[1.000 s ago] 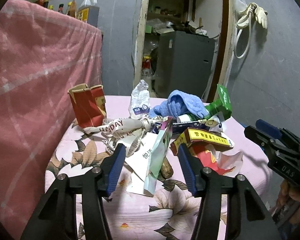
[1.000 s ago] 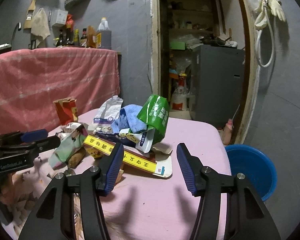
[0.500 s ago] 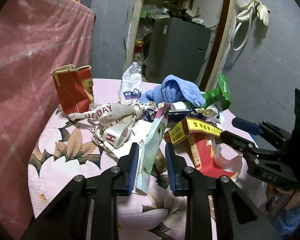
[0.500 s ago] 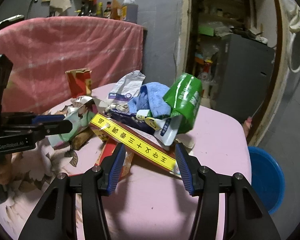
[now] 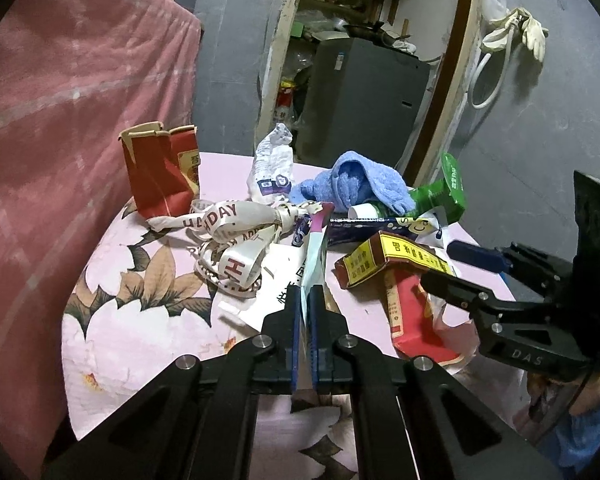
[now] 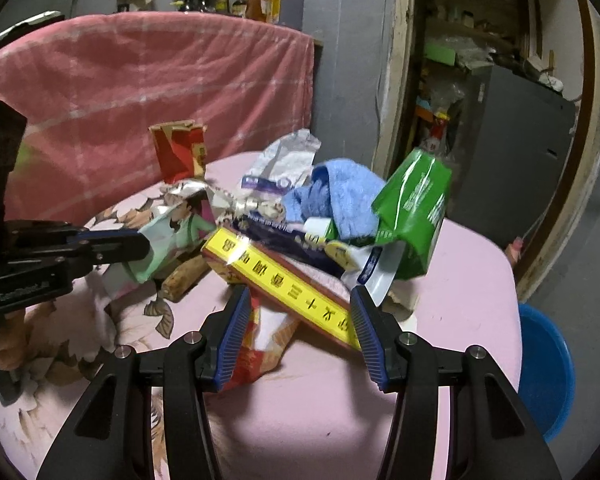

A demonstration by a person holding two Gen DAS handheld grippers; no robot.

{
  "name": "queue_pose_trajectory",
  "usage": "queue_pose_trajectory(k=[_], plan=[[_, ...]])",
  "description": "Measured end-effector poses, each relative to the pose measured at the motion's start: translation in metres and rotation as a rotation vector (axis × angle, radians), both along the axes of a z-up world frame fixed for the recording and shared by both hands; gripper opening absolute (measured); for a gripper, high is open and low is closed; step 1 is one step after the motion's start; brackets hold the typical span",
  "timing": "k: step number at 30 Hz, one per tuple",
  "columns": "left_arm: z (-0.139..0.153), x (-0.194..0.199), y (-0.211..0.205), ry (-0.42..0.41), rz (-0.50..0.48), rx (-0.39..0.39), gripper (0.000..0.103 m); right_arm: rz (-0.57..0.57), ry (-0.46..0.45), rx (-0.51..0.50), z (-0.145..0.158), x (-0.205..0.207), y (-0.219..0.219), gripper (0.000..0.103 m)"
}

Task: Collect trash
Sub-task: 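Grasp the white paper strip with the left gripper while the right gripper grasps the red wrapper, then carry both items to the blue basin and open both grippers to drop them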

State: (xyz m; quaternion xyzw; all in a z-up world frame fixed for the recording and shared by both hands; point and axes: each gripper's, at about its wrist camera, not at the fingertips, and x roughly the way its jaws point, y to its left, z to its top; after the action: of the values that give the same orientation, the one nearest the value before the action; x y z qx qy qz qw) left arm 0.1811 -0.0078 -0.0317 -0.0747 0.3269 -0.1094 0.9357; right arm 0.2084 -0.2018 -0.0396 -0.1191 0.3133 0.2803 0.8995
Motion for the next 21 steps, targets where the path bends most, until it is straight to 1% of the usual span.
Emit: queue_pose_trajectory(k=[4, 9, 10, 11, 14, 16, 17, 21], plan=[[0.0, -0.001, 0.0, 0.007, -0.006, -0.01, 0.002, -0.043, 0.071, 0.082, -0.006, -0.009, -0.005, 0.049], [0.0, -0.005, 0.001, 0.004, -0.002, -0.016, 0.002, -0.066, 0.114, 0.099, -0.017, -0.016, 0.0, 0.049], [0.001, -0.006, 0.001, 0.003, -0.001, -0.017, 0.002, -0.063, 0.119, 0.105, -0.018, -0.017, 0.0, 0.043], [0.001, -0.007, 0.001, 0.002, 0.002, -0.018, 0.002, -0.065, 0.122, 0.117, -0.019, -0.02, -0.001, 0.033], [0.003, -0.011, 0.001, -0.014, 0.014, -0.025, 0.002, -0.071, 0.117, 0.129, -0.019, -0.025, -0.003, 0.016], [0.005, -0.016, -0.001, -0.033, 0.024, -0.018, 0.002, -0.073, 0.101, 0.147, -0.018, -0.031, -0.006, 0.009], [0.007, -0.02, -0.003, -0.052, 0.03, -0.006, 0.002, -0.071, 0.092, 0.153, -0.016, -0.033, -0.008, 0.007], [0.015, -0.034, -0.012, -0.113, 0.041, 0.02, 0.001, -0.076, 0.033, 0.175, -0.005, -0.047, -0.015, 0.004]])
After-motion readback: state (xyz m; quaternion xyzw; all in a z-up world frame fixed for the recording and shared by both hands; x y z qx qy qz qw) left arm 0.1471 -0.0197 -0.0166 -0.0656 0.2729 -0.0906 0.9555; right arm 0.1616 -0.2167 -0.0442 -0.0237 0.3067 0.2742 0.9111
